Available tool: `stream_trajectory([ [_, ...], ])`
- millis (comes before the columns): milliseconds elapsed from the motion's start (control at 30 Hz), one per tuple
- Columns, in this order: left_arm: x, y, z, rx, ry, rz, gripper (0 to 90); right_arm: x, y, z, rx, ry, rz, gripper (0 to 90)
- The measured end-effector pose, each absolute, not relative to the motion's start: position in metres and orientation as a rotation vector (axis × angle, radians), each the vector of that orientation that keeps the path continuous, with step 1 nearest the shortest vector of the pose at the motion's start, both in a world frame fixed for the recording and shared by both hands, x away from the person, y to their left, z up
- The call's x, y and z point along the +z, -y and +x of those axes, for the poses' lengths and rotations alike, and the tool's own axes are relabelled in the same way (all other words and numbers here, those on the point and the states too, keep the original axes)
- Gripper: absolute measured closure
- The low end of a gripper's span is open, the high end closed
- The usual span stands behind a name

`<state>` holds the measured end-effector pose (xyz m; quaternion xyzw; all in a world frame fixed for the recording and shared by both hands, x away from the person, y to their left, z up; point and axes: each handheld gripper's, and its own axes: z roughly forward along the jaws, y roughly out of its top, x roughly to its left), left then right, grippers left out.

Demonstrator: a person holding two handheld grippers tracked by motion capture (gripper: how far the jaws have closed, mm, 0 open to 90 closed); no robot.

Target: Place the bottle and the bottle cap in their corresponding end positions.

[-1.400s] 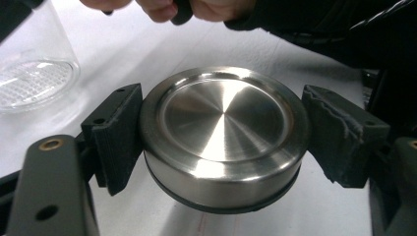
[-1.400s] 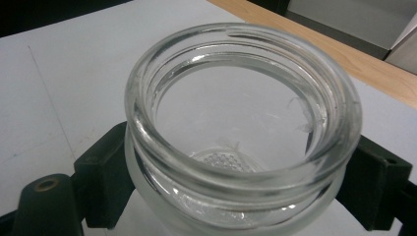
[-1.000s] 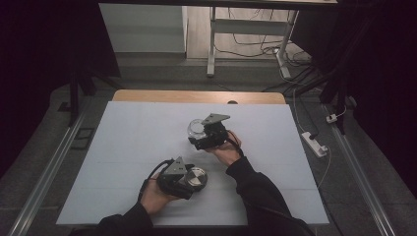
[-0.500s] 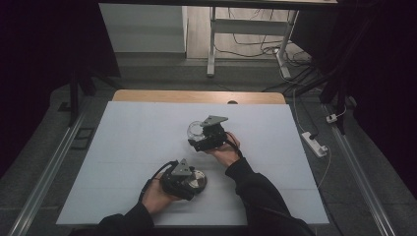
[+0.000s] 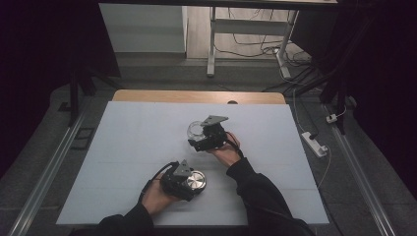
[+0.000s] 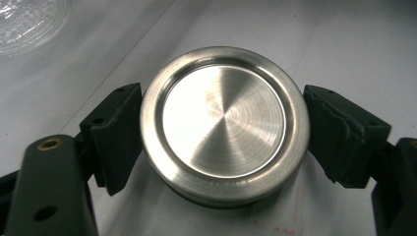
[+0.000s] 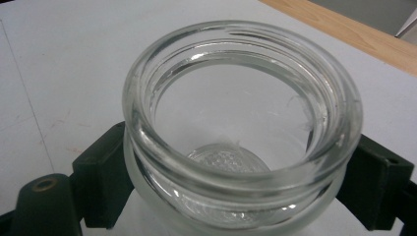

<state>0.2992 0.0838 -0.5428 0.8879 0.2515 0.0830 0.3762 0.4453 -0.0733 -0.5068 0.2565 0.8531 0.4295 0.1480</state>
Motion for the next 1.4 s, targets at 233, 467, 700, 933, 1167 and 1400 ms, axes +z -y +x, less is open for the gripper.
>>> stream_trajectory([
  [233,-0.542,-0.087,0.301,0.193,-0.659,2.249,15.4,-0.507,0.074,0.445,1.246,-2.457,0.753,12.6],
  [467,-0.540,-0.093,0.302,0.160,-0.668,2.205,9.1,-0.505,0.078,0.444,1.270,-2.475,0.762,6.8],
  [700,-0.535,-0.101,0.301,0.137,-0.675,2.160,4.3,-0.501,0.083,0.441,1.281,-2.481,0.748,2.7],
  [933,-0.531,-0.109,0.298,0.121,-0.693,2.138,2.0,-0.498,0.090,0.436,1.283,-2.485,0.765,1.6],
  [1167,-0.527,-0.117,0.295,0.119,-0.709,2.130,0.7,-0.497,0.094,0.428,1.289,-2.496,0.759,0.5],
  [1400,-0.520,-0.130,0.290,0.136,-0.719,2.107,0.7,-0.495,0.102,0.420,1.305,-2.514,0.768,0.0],
])
